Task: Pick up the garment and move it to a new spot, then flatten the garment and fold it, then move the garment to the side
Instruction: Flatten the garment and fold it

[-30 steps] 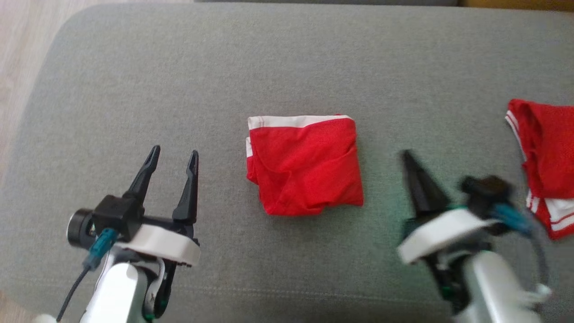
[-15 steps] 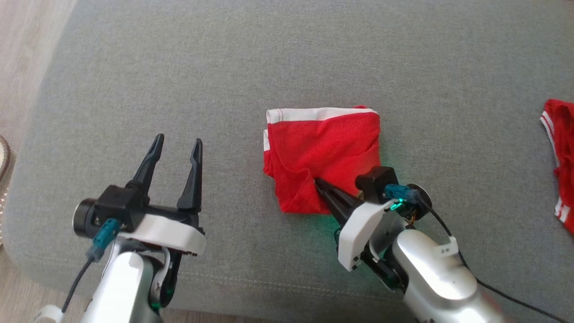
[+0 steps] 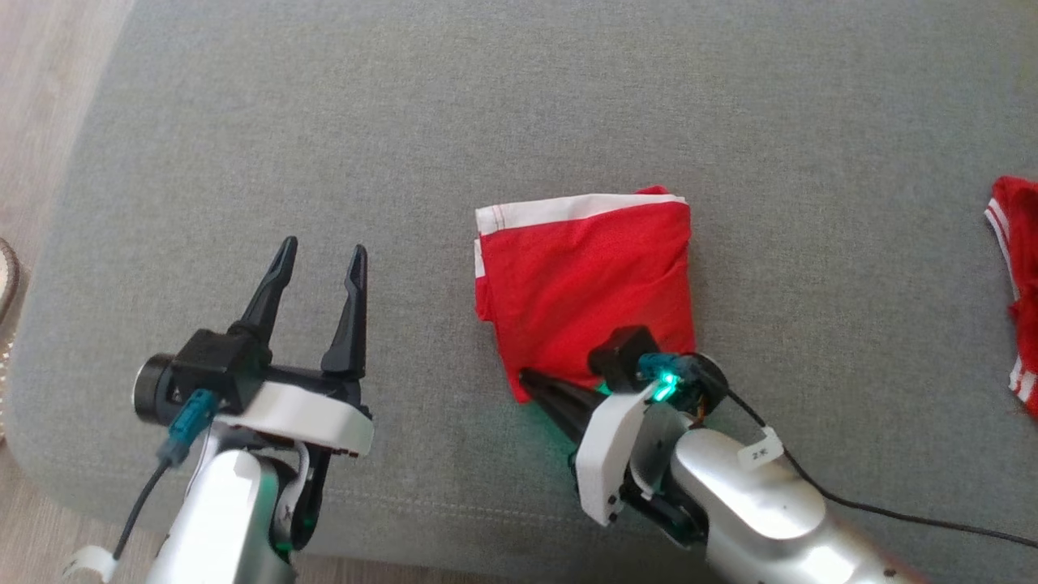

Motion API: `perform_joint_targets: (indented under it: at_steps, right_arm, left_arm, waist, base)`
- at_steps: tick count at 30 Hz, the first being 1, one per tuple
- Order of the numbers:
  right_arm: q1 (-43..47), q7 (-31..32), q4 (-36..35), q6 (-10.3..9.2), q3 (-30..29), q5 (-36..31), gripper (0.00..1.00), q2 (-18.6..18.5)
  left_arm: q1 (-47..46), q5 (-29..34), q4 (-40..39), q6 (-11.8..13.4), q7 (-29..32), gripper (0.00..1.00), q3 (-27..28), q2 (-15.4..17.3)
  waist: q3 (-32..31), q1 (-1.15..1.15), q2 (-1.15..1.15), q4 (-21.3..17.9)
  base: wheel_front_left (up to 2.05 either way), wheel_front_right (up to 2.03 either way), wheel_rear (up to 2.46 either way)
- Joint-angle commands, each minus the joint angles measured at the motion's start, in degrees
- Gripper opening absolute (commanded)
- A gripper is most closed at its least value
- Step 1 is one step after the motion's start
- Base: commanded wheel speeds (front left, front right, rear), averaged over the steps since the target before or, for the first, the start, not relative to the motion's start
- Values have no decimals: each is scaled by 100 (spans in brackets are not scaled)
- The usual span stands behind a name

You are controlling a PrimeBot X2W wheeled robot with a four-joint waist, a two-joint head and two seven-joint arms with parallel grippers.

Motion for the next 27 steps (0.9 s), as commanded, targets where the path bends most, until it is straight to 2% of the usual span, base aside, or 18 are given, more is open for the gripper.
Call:
perform_joint_targets:
  at_steps: [1,5,10,11,12,17,20,23,24,27]
  right_arm:
    - [-158,-69,-169,-4,191,166,0,29]
    - [-222,-320,-219,-4,230,342,0,-28]
    - [-155,-943,-469,-4,-417,519,0,-147]
    - [-103,-1062,-537,-4,-643,529,33,-177]
    - [-45,-1186,-612,-4,-894,519,100,-209]
    - [336,-1496,-1013,-4,-2275,200,100,-338]
    - [597,-1496,-1335,-4,-3114,-269,100,-386]
    - [923,-1331,-1792,-4,-3876,-851,100,-354]
    - [1184,-1152,-2163,-4,-4283,-1229,100,-280]
    - [1618,-848,-2743,-4,-4667,-1676,100,-130]
  left_arm:
    - [-238,-28,-160,-8,-67,100,220,68]
    - [-224,-24,-165,-1,-68,100,241,66]
    - [-117,-13,-171,24,-69,100,299,96]
    - [-90,-12,-174,29,-69,100,308,107]
    - [-63,-11,-178,37,-69,100,319,119]
    - [70,-22,-201,105,-69,100,377,176]
    - [138,-45,-224,139,-50,100,408,212]
    - [192,-64,-258,159,-15,100,436,267]
    - [235,-68,-291,172,18,100,447,309]
    - [325,-78,-350,191,75,100,460,369]
  waist:
    - [-7,0,0,-17]
    - [-45,0,0,-54]
    - [-205,0,0,-185]
    - [-241,0,0,-224]
    - [-275,0,0,-265]
    - [-438,0,0,-491]
    - [-521,0,0,-612]
    - [-600,0,0,-711]
    - [-666,0,0,-762]
    - [-776,0,0,-819]
  base:
    - [0,0,0]
    - [0,0,0]
    - [0,0,0]
    - [0,0,0]
    - [0,0,0]
    - [0,0,0]
    - [0,0,0]
    - [0,0,0]
    - [0,0,0]
    - [0,0,0]
